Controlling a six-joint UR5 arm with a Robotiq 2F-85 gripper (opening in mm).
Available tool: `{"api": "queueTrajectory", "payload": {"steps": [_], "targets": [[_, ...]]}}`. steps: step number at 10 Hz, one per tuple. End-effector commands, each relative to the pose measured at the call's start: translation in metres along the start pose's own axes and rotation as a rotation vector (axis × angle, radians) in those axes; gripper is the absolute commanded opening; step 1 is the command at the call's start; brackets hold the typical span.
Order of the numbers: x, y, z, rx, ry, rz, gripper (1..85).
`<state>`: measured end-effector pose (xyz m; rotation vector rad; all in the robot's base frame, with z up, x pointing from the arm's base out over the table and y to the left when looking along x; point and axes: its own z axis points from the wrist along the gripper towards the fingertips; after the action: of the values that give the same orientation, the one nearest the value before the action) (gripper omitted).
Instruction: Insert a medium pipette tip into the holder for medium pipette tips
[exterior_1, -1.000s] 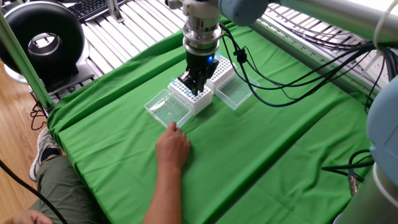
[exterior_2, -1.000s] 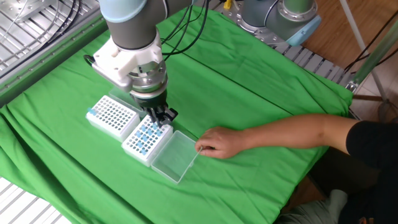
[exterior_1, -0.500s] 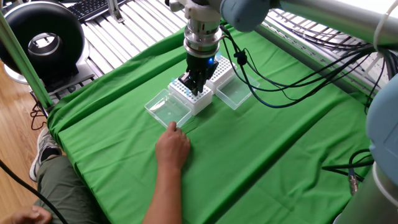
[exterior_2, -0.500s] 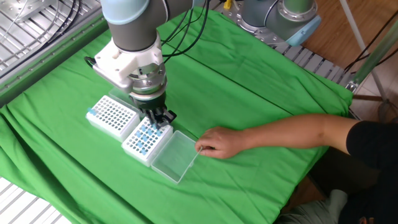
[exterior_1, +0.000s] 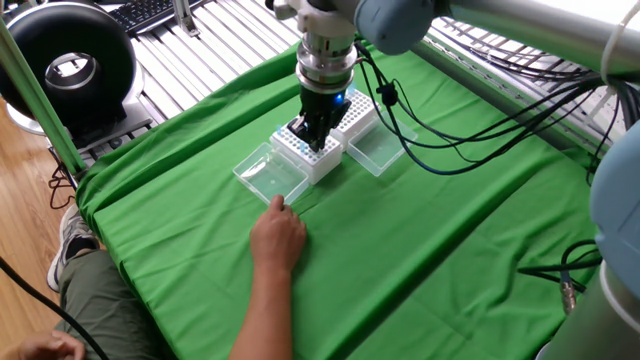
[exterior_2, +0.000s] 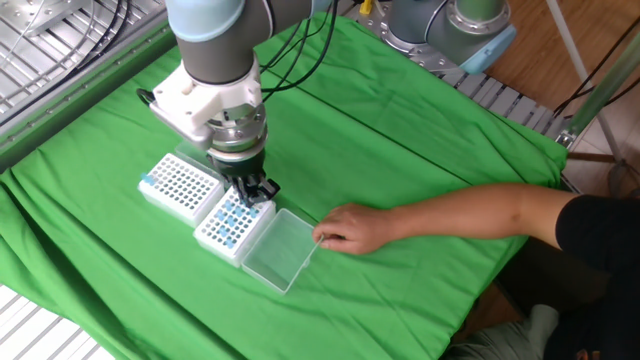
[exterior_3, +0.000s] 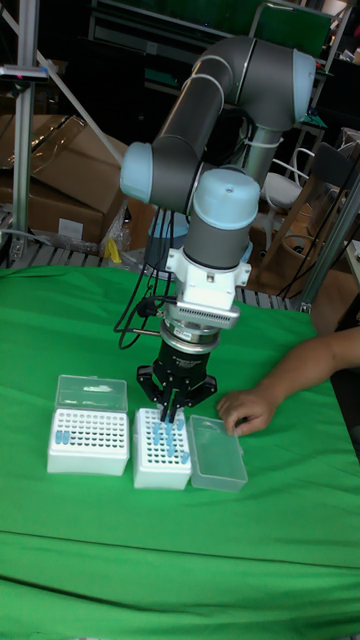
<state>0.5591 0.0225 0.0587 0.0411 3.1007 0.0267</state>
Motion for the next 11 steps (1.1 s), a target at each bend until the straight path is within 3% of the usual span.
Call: {"api": "queueTrajectory", "payload": {"steps": [1, 5, 8, 11], "targets": [[0.002, 0.005, -0.009, 0.019, 0.013, 0.050, 1.0], [0.003, 0.003, -0.042, 0.017, 0.068, 0.036, 1.0], [-0.002, 0.002, -0.083, 0.018, 0.121, 0.029, 1.0], [-0.013, -0.016, -0.107, 0.006, 0.136, -0.018, 1.0]]}}
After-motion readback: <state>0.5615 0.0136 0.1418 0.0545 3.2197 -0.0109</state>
